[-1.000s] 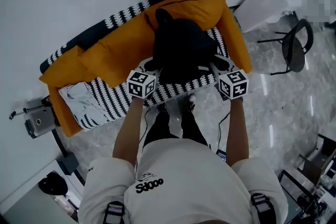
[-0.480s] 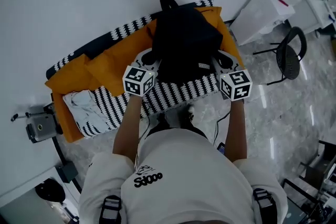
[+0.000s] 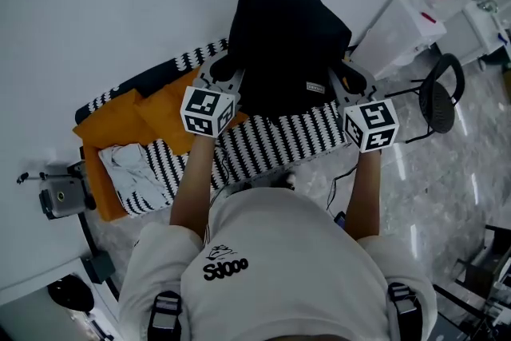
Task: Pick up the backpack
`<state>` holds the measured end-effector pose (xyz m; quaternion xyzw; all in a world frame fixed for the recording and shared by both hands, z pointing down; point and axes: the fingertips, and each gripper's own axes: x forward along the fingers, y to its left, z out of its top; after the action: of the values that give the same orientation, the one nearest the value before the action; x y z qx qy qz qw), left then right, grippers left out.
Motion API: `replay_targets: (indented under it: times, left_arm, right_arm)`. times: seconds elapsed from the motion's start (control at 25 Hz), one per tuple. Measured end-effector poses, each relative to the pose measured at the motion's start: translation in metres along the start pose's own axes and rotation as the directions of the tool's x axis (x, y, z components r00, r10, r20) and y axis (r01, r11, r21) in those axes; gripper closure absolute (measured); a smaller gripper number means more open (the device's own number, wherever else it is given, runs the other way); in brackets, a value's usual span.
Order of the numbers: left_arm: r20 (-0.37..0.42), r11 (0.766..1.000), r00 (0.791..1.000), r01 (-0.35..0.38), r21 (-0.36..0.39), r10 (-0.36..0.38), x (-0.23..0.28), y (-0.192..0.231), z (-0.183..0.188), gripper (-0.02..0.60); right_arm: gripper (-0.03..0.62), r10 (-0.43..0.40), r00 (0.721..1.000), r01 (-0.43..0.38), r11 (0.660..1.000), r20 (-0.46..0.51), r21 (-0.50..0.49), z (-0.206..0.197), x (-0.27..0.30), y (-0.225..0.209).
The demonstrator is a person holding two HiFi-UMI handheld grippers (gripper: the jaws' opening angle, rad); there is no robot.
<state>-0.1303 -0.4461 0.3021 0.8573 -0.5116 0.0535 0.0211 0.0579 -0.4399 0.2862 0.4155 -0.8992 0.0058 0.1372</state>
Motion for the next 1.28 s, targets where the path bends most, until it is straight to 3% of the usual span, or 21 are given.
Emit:
replay_targets:
  times: [0.44,0.88,1.28]
  left_arm:
    - [0.082,0.982,0.995,-0.078,0.172,0.065,-0.022,-0.006,0.070,0.508]
    - [0.118,0.973,0.988,-0.119,0.197,0.097,-0.049,-0.018,0.089,0.508]
    - [0.110,0.970,0.989,-0.125,0.210,0.104,-0.063,-0.031,0.086,0.509]
  right_arm:
    - [0.505,-0.063,0.994,0.069,0.995,0.085,-0.077,0.062,-0.024,0.005]
    - [0.507,-0.061,0.991,0.079,0.985,0.119,-0.152,0.083,-0.047,0.022]
    - [0.511,-0.054,0.993,0.071,0.982,0.102,-0.174,0.076,-0.062,0.033]
